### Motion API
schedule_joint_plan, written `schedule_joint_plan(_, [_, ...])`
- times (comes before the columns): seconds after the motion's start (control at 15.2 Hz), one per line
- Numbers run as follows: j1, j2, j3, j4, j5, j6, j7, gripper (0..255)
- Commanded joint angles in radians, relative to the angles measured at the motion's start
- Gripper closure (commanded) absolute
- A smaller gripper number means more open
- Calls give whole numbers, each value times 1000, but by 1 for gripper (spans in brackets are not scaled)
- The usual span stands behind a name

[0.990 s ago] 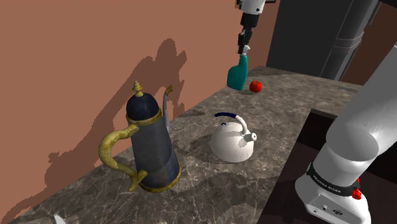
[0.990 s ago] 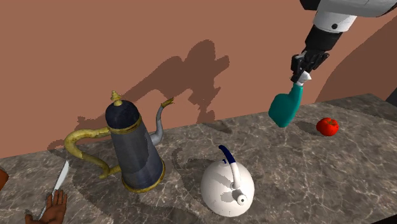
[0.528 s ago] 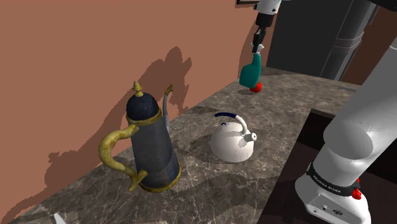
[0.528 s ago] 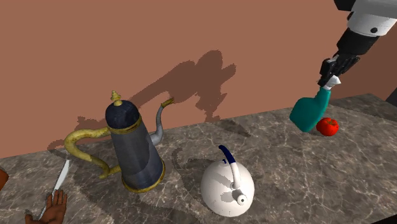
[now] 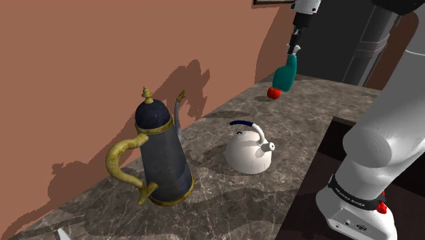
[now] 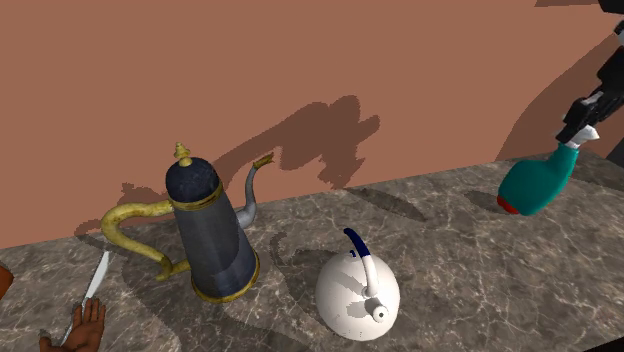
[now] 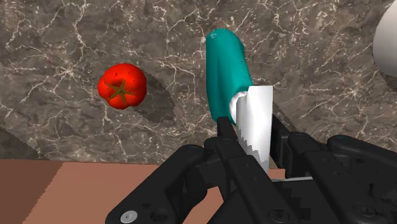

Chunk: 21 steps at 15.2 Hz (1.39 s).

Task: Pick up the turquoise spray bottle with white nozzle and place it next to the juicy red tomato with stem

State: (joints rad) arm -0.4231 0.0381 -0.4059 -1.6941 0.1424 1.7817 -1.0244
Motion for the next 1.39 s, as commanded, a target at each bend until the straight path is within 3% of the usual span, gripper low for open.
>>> schedule_joint_plan(0.0, [-31,30,-27,35,16,-15,-59,255])
schedule_joint_plan(0.26, [-97,115,-72,136,62,-56,-168,255])
schedule_joint_plan(1.32, [-90,122,-64,-71,75,154,-199,255])
